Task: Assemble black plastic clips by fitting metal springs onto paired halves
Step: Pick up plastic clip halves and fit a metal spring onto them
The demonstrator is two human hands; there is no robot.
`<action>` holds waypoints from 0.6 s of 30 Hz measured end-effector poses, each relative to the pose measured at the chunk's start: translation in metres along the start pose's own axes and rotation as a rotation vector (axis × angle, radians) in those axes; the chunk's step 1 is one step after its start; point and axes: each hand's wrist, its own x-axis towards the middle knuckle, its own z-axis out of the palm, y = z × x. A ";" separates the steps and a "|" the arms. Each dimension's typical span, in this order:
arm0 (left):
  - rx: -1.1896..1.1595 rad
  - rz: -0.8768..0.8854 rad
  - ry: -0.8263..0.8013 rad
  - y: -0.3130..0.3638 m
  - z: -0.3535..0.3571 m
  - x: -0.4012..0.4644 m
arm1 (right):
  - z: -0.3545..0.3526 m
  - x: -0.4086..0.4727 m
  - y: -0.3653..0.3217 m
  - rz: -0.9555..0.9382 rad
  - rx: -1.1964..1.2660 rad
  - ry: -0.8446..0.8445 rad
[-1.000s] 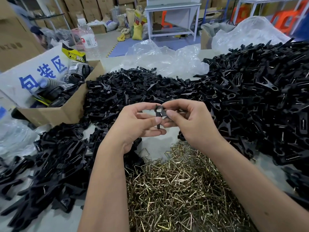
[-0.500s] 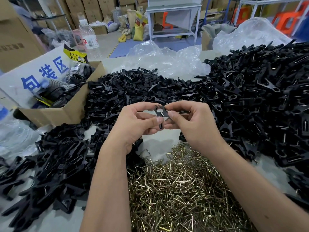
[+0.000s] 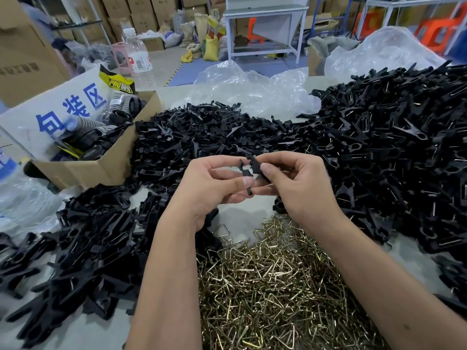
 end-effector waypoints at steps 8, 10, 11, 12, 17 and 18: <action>0.027 0.028 0.004 -0.003 -0.001 0.001 | -0.001 0.000 -0.001 0.010 -0.084 -0.038; 0.023 0.042 0.007 -0.003 0.000 0.001 | -0.001 -0.001 -0.002 -0.018 -0.100 -0.022; 0.018 0.047 0.009 -0.003 0.000 0.002 | 0.000 -0.001 -0.002 -0.032 -0.102 -0.012; 0.011 0.049 0.012 -0.002 0.001 0.002 | 0.000 -0.002 -0.002 -0.041 -0.101 -0.003; -0.013 0.044 0.021 -0.001 0.001 0.001 | 0.001 -0.002 -0.003 -0.046 -0.104 0.014; -0.012 0.045 0.011 -0.001 0.001 0.001 | 0.001 -0.002 -0.004 -0.037 -0.107 0.007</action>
